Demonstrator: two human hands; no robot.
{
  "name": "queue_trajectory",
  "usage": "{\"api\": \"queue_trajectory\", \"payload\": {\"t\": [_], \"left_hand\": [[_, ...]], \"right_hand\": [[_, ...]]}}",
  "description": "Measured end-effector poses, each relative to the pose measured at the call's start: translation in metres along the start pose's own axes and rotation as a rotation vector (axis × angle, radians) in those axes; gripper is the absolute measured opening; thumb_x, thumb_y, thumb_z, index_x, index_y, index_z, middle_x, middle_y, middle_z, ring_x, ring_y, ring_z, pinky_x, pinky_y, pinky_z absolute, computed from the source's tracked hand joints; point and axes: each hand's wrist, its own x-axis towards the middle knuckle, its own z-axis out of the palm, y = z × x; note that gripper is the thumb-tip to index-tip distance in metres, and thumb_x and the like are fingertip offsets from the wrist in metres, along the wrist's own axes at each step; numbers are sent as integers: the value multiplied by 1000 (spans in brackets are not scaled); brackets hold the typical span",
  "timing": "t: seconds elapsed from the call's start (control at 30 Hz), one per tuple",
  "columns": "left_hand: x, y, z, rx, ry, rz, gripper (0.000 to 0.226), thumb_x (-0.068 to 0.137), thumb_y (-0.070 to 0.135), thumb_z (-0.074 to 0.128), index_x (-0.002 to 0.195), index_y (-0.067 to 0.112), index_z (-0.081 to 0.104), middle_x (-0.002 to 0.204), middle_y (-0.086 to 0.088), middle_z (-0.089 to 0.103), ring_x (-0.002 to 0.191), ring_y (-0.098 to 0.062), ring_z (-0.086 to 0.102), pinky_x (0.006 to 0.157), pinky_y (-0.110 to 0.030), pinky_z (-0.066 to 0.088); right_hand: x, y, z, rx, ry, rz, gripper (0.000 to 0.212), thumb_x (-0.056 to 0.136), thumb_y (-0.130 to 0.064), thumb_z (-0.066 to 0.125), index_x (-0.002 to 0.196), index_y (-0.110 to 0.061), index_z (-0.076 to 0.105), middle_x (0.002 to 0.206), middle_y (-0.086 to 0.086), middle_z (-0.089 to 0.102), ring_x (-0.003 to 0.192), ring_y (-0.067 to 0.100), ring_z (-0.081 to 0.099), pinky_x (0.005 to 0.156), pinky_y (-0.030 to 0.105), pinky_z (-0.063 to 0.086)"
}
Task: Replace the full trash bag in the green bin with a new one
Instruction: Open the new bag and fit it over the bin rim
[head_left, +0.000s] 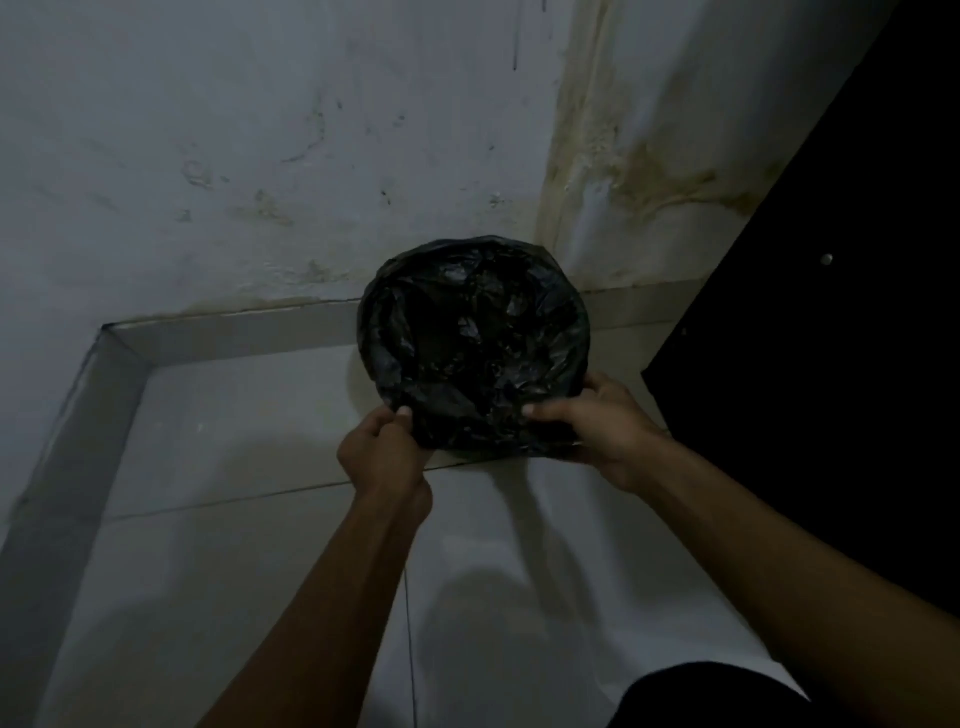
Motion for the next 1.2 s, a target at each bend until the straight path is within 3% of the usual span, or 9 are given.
{"api": "queue_trajectory", "payload": {"t": [0.2,0.33,0.43,0.53,0.7,0.8,0.9,1.03,1.2], "left_hand": [[8,7,-12,-11,-14,-43,31,87,-8,58,118,-6,59,115,-21,64,103,-33,62,87,-44,55],[-1,4,-6,183,14,59,56,79,-1,67,130,-1,44,131,-23,50,105,-34,57,87,-42,54],[-15,6,-11,514,297,649,56,72,5,65,124,1,47,126,-22,44,109,-38,48,93,-43,46],[-18,2,-7,770,30,1145,31,71,10,58,102,3,61,102,-16,58,99,-34,52,86,-39,43],[-13,-21,-3,1079,-351,1069,32,82,21,53,107,9,68,110,-9,65,114,-31,51,94,-43,43],[-13,-31,-3,1139,-389,1105,43,81,20,48,120,12,65,128,-5,60,131,-31,39,105,-50,35],[-15,-30,-7,887,-418,1077,53,73,6,47,124,4,61,134,-11,55,130,-28,41,113,-42,29],[-28,-16,-18,506,-85,943,46,76,2,52,122,1,55,127,-17,47,116,-25,48,100,-16,36],[2,3,-5,173,-114,108,50,84,33,58,128,10,53,128,-12,58,109,-27,59,95,-43,51]], "right_hand": [[-2,-13,1,284,83,266,12,80,-8,52,91,-6,56,91,11,56,86,31,57,81,42,54],[-2,-16,9,184,186,303,11,89,-4,48,92,-6,59,92,11,58,80,28,58,54,37,50],[9,-19,16,187,340,235,40,86,-8,62,124,-6,49,111,10,55,89,28,57,75,39,55],[11,-20,20,56,535,124,80,79,-16,68,144,-12,23,144,15,38,113,31,49,99,42,45],[-22,-23,12,-649,671,-485,43,79,-19,61,120,-16,49,129,7,43,118,26,45,89,36,45],[-28,-29,17,-1014,254,-845,34,70,-21,59,105,-20,59,108,2,54,104,24,50,84,37,48],[-24,-34,39,-1408,-98,-715,49,71,-30,67,117,-24,53,111,3,60,101,24,57,85,38,48],[-10,-29,60,-1525,-110,-587,37,79,-35,64,113,-22,54,114,9,58,104,30,57,76,31,39],[-10,-20,71,-1505,-30,-537,30,87,-31,55,113,-18,55,119,12,54,110,35,55,89,39,38]]}}
